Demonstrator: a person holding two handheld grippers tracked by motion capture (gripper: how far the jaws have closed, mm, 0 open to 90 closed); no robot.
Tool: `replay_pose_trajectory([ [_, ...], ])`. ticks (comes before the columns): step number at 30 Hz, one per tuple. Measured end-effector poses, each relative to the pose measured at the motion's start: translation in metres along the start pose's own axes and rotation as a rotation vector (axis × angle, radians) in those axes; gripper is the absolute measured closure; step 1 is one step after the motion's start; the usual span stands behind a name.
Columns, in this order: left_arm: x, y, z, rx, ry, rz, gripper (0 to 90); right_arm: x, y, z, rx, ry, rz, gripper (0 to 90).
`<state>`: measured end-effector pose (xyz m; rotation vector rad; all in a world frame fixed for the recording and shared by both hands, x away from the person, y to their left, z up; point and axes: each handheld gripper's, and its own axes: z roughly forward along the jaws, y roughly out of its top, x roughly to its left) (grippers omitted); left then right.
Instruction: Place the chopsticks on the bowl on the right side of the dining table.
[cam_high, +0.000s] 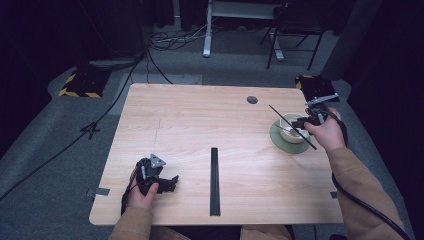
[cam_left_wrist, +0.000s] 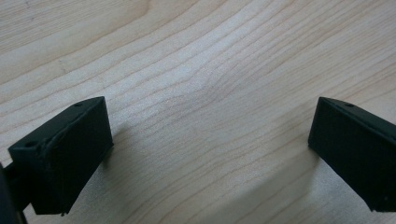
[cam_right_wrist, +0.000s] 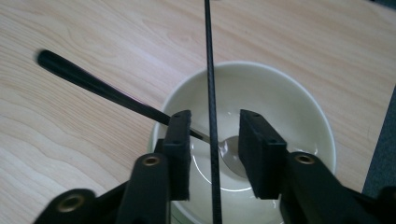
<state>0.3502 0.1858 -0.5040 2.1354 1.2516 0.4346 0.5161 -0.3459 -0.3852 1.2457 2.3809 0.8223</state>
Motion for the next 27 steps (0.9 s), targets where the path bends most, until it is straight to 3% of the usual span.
replay_pose_trajectory([
  [3, 0.0, 0.0, 0.0, 0.0, -0.001, 0.0, 0.0, 0.017, 0.003, -0.013, -0.057, 0.015, -0.019, 56.2],
  [5, 0.0, 0.0, 0.0, 0.0, 0.0, 0.0, 0.0, 0.021, 0.003, -0.015, -0.065, 0.02, -0.021, 55.0],
  [10, 0.0, 0.0, 0.0, 0.0, 0.0, 0.0, 0.0, 0.048, 0.003, -0.025, -0.117, 0.073, -0.054, 52.7],
  [16, 0.0, 0.0, 0.0, 0.0, 0.0, 0.0, 0.0, 0.079, 0.003, -0.027, -0.135, 0.142, -0.097, 50.6],
  [18, 0.0, 0.0, 0.0, 0.0, 0.001, 0.0, 0.0, 0.092, 0.004, -0.026, -0.139, 0.172, -0.132, 50.3],
  [20, 0.0, 0.0, 0.0, 0.0, 0.001, 0.0, 0.0, 0.096, 0.004, -0.025, -0.138, 0.18, -0.139, 50.3],
  [27, 0.0, 0.001, 0.001, 0.0, 0.008, -0.001, 0.1, 0.129, 0.0, -0.018, -0.132, 0.25, -0.185, 49.4],
])
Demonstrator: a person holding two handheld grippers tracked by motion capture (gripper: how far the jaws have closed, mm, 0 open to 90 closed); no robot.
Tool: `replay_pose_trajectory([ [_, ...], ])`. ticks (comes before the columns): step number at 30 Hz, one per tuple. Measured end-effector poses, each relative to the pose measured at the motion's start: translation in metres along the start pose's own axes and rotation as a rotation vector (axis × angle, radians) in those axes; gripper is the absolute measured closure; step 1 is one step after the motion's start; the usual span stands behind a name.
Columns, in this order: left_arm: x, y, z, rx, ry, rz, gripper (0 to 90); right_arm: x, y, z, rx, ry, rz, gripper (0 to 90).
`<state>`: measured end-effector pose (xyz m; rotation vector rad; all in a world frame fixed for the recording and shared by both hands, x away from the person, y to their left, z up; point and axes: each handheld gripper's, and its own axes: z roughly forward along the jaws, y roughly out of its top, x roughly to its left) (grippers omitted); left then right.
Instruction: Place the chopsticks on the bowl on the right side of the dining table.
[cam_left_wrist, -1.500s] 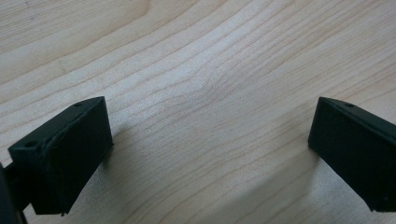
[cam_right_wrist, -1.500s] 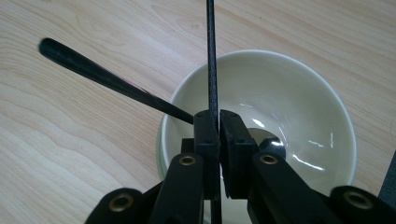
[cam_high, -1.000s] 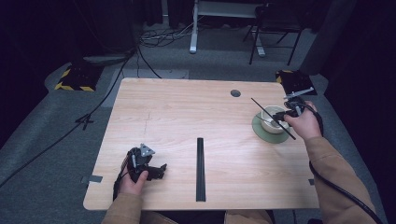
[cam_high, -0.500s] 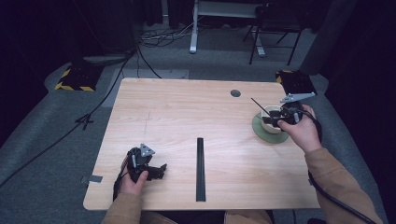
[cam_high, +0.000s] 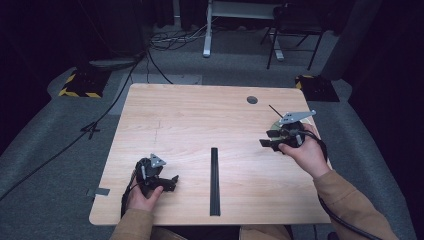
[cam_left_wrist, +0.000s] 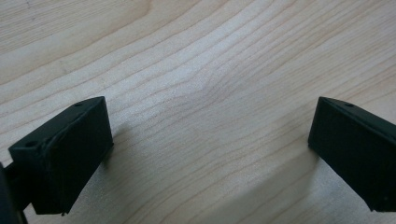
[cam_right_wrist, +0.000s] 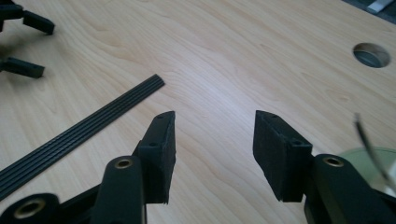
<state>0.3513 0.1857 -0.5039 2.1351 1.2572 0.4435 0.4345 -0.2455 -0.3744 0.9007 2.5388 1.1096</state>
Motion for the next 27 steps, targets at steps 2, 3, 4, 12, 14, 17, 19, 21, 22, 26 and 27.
replay_pose_trajectory([
  [2, 0.001, 0.001, 0.0, 0.004, -0.004, 0.0, 0.2, 0.006, 0.0, 0.003, -0.002, 0.013, 0.0, 49.0],
  [3, 0.0, 0.001, 0.0, 0.004, -0.006, -0.006, 0.2, 0.008, -0.001, 0.004, -0.003, 0.019, -0.008, 48.7],
  [4, 0.0, 0.001, 0.0, 0.003, -0.006, -0.007, 0.3, 0.011, -0.001, 0.006, -0.004, 0.024, -0.011, 48.3],
  [12, 0.0, 0.001, 0.0, 0.003, -0.007, -0.005, 0.3, 0.038, -0.003, 0.024, -0.022, 0.082, -0.031, 45.6],
  [14, 0.0, 0.0, 0.0, 0.003, -0.006, -0.009, 0.3, 0.046, -0.005, 0.031, -0.022, 0.095, -0.039, 44.7],
  [17, 0.0, 0.0, 0.0, 0.0, 0.001, -0.008, 0.3, 0.055, -0.006, 0.04, -0.028, 0.107, -0.042, 42.0],
  [19, 0.0, 0.001, 0.0, 0.003, -0.001, -0.008, 0.3, 0.062, -0.009, 0.048, -0.029, 0.112, -0.048, 39.2],
  [21, 0.0, 0.0, 0.0, 0.002, -0.001, -0.009, 0.3, 0.068, -0.011, 0.055, -0.037, 0.114, -0.052, 36.9],
  [22, 0.0, 0.0, 0.0, 0.004, -0.002, -0.009, 0.2, 0.071, -0.012, 0.058, -0.036, 0.113, -0.063, 36.3],
  [26, 0.0, 0.001, 0.0, 0.001, -0.003, -0.012, 0.2, 0.084, -0.017, 0.071, -0.03, 0.12, -0.087, 34.6],
  [27, 0.0, 0.001, 0.0, 0.001, -0.001, -0.011, 0.2, 0.087, -0.017, 0.073, -0.03, 0.124, -0.08, 34.1],
])
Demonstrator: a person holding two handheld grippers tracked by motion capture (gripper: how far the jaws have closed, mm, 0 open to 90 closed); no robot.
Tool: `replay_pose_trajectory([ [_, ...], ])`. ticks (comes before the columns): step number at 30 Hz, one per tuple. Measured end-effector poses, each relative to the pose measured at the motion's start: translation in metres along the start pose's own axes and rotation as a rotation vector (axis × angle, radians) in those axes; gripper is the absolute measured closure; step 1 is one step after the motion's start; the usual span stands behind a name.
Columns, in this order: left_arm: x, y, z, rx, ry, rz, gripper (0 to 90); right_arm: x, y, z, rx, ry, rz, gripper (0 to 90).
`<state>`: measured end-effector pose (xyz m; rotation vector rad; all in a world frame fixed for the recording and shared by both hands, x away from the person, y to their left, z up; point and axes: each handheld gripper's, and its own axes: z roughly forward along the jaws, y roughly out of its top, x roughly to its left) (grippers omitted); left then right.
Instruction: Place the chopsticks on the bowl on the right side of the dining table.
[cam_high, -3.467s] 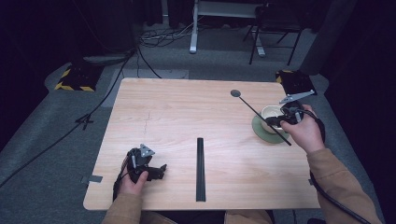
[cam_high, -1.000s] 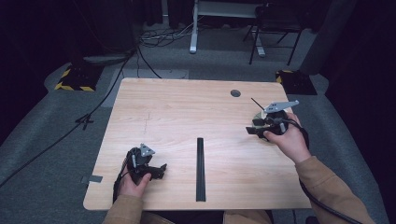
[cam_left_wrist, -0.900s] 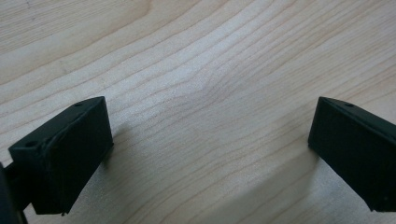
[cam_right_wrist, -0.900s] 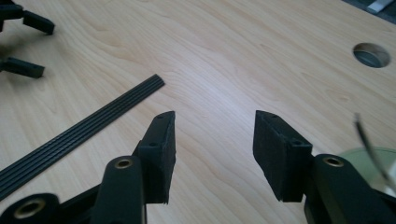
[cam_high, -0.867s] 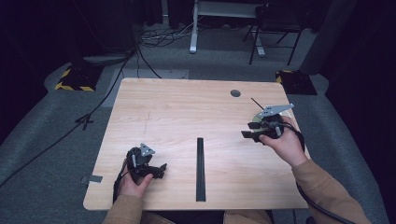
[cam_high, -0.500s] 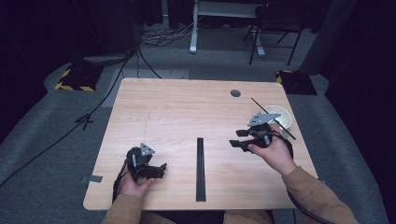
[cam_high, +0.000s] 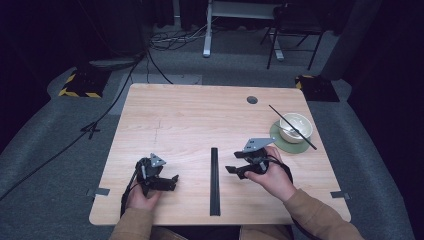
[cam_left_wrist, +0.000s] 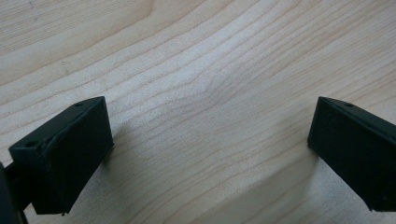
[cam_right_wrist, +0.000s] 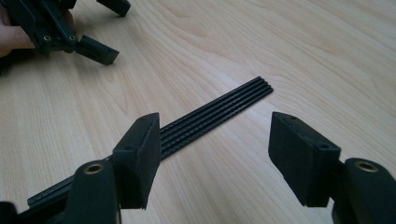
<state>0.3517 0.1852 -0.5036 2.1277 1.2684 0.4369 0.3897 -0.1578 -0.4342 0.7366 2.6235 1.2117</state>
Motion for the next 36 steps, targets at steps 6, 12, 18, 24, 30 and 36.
replay_pose_trajectory([
  [6, 0.0, 0.0, 0.0, 0.002, -0.003, 0.0, 0.3, 0.015, -0.006, 0.015, 0.005, 0.012, -0.026, 31.9],
  [12, 0.001, 0.0, 0.0, 0.001, -0.003, 0.001, 0.4, 0.03, -0.019, 0.026, -0.065, 0.023, 0.029, 30.9],
  [18, 0.0, 0.0, 0.0, 0.001, -0.003, 0.001, 0.4, 0.038, -0.026, 0.036, -0.063, 0.001, 0.019, 30.9],
  [24, 0.0, 0.0, 0.0, 0.001, -0.002, 0.001, 0.4, 0.038, -0.032, 0.045, -0.035, -0.019, 0.024, 31.0],
  [30, 0.0, 0.0, 0.0, 0.001, -0.003, 0.001, 0.4, 0.038, -0.037, 0.047, 0.005, -0.04, -0.013, 33.0],
  [36, 0.001, 0.0, 0.0, 0.001, -0.003, 0.002, 0.4, 0.037, -0.04, 0.049, 0.017, -0.051, 0.002, 33.0],
])
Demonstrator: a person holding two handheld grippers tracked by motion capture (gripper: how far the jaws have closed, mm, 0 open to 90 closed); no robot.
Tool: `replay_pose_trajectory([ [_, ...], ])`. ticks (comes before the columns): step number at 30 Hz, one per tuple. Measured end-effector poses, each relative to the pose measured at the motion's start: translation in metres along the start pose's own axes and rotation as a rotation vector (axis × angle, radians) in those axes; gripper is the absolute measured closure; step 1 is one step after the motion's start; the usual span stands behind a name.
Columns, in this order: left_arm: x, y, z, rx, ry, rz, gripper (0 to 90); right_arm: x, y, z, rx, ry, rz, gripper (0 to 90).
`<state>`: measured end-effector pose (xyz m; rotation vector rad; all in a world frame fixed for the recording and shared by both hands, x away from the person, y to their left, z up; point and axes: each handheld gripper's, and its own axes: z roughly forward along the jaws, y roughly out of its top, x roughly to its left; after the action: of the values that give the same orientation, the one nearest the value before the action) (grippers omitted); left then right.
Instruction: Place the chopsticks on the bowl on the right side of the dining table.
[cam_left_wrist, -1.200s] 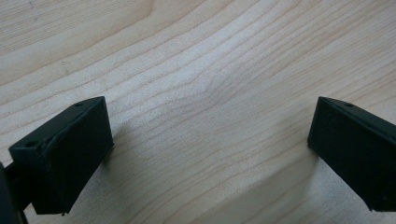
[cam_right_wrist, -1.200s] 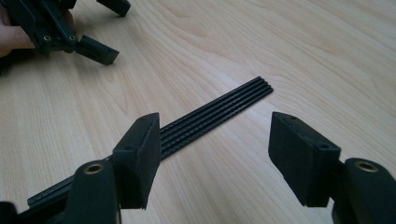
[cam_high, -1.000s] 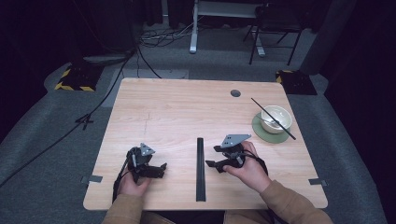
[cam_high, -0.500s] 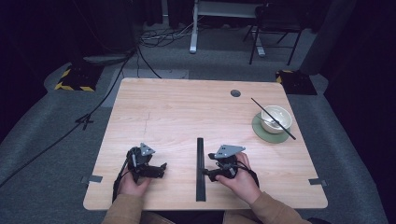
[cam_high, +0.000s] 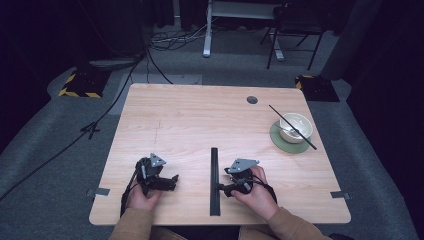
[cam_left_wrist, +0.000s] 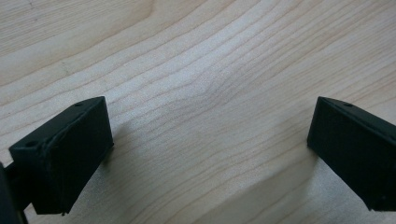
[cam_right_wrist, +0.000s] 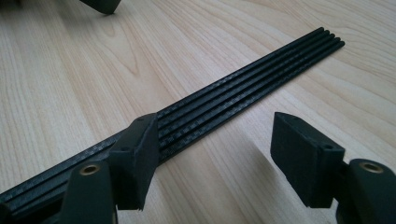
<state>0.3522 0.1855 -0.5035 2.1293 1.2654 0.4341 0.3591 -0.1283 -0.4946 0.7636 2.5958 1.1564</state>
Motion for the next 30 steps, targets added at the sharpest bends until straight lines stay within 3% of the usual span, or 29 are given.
replay_pose_trajectory([
  [4, 0.0, 0.0, 0.0, 0.0, 0.0, -0.002, 0.4, 0.001, 0.0, 0.0, 0.009, 0.006, 0.015, 33.0],
  [12, 0.0, 0.0, 0.0, 0.0, 0.0, -0.001, 0.4, -0.003, -0.001, -0.002, 0.017, 0.002, 0.009, 32.9],
  [18, 0.0, 0.0, 0.0, 0.0, 0.0, 0.0, 0.4, 0.003, -0.002, 0.001, 0.026, 0.011, -0.006, 33.1],
  [20, 0.0, 0.0, 0.0, 0.0, 0.0, 0.0, 0.4, -0.001, -0.003, -0.001, 0.039, 0.006, -0.005, 33.9],
  [24, 0.0, 0.0, 0.0, 0.0, 0.001, 0.0, 0.4, -0.016, -0.005, -0.005, 0.043, -0.057, 0.033, 34.2],
  [26, 0.0, 0.0, 0.0, 0.0, 0.001, -0.001, 0.4, -0.02, -0.006, -0.007, 0.039, -0.064, 0.043, 34.2],
  [30, 0.0, 0.0, 0.0, 0.0, 0.0, -0.002, 0.4, -0.02, -0.006, -0.01, 0.047, -0.035, 0.031, 36.2],
])
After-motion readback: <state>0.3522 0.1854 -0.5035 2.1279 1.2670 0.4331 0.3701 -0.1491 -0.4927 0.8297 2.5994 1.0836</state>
